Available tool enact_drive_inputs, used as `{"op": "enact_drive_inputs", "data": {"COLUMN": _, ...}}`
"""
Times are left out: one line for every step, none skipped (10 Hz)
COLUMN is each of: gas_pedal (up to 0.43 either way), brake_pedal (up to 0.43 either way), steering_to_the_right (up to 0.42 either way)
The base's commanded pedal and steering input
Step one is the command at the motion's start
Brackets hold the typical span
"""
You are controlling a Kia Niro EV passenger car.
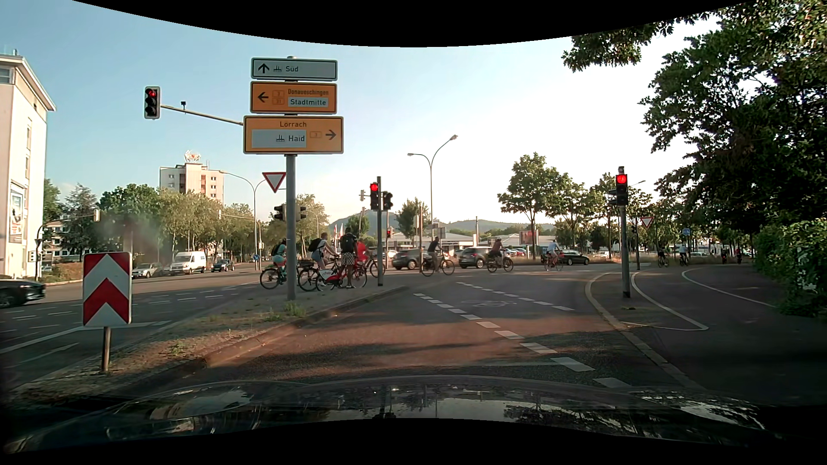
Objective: Follow the waypoints while adhering to traffic rules and regulations
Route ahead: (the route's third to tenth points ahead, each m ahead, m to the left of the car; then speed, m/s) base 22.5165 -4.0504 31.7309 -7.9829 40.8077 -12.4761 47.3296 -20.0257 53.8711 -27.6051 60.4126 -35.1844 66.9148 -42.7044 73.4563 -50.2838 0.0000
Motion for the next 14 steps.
{"op": "enact_drive_inputs", "data": {"gas_pedal": 0.0, "brake_pedal": 0.293, "steering_to_the_right": 0.096}}
{"op": "enact_drive_inputs", "data": {"gas_pedal": 0.0, "brake_pedal": 0.293, "steering_to_the_right": 0.096}}
{"op": "enact_drive_inputs", "data": {"gas_pedal": 0.0, "brake_pedal": 0.287, "steering_to_the_right": 0.096}}
{"op": "enact_drive_inputs", "data": {"gas_pedal": 0.0, "brake_pedal": 0.293, "steering_to_the_right": 0.096}}
{"op": "enact_drive_inputs", "data": {"gas_pedal": 0.0, "brake_pedal": 0.287, "steering_to_the_right": 0.096}}
{"op": "enact_drive_inputs", "data": {"gas_pedal": 0.0, "brake_pedal": 0.287, "steering_to_the_right": 0.096}}
{"op": "enact_drive_inputs", "data": {"gas_pedal": 0.0, "brake_pedal": 0.293, "steering_to_the_right": 0.096}}
{"op": "enact_drive_inputs", "data": {"gas_pedal": 0.0, "brake_pedal": 0.287, "steering_to_the_right": 0.096}}
{"op": "enact_drive_inputs", "data": {"gas_pedal": 0.0, "brake_pedal": 0.287, "steering_to_the_right": 0.096}}
{"op": "enact_drive_inputs", "data": {"gas_pedal": 0.0, "brake_pedal": 0.287, "steering_to_the_right": 0.096}}
{"op": "enact_drive_inputs", "data": {"gas_pedal": 0.0, "brake_pedal": 0.287, "steering_to_the_right": 0.096}}
{"op": "enact_drive_inputs", "data": {"gas_pedal": 0.0, "brake_pedal": 0.293, "steering_to_the_right": 0.096}}
{"op": "enact_drive_inputs", "data": {"gas_pedal": 0.0, "brake_pedal": 0.287, "steering_to_the_right": 0.096}}
{"op": "enact_drive_inputs", "data": {"gas_pedal": 0.0, "brake_pedal": 0.293, "steering_to_the_right": 0.096}}
